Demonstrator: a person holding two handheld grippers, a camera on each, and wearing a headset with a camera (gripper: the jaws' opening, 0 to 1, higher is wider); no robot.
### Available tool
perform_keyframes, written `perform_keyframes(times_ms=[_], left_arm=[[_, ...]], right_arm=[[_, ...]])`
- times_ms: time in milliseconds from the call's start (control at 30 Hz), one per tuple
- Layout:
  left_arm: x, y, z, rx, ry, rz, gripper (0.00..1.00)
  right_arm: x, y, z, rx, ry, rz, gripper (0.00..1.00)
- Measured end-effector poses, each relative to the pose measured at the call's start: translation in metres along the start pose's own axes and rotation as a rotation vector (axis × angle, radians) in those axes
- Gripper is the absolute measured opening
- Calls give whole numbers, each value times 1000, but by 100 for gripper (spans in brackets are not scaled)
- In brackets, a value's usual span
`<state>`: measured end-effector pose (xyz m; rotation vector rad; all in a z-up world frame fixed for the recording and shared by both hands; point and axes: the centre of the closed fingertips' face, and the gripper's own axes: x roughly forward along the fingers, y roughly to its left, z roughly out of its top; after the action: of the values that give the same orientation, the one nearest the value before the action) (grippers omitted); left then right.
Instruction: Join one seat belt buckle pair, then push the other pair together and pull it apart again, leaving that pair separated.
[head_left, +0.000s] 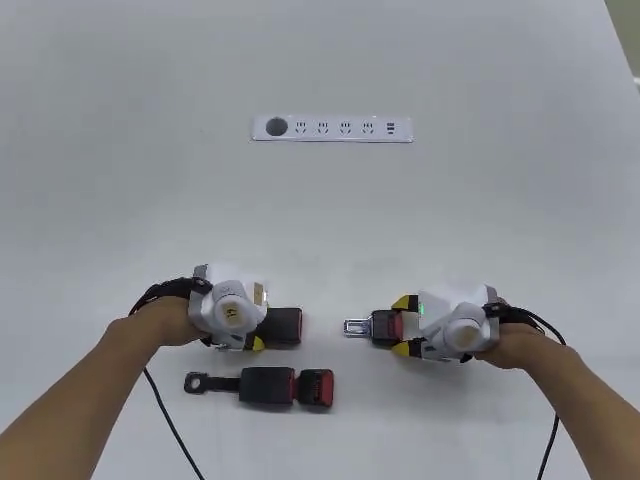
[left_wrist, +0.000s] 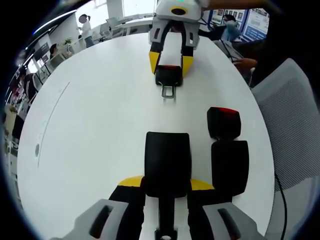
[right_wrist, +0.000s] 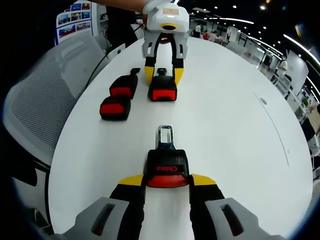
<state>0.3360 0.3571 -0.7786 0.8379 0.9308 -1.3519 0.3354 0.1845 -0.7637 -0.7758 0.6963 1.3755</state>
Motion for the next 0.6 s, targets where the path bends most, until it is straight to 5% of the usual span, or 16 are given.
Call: perform_keyframes(times_ms=[400,600], left_arm=[[-4,1,-9,20,24,38,39],[-15,-1,-13,-52,-18,65,42]], right_arm=[[-3,-4,7,5,-27,-25,36],[-10,-5,8,39,-36,-51,41]])
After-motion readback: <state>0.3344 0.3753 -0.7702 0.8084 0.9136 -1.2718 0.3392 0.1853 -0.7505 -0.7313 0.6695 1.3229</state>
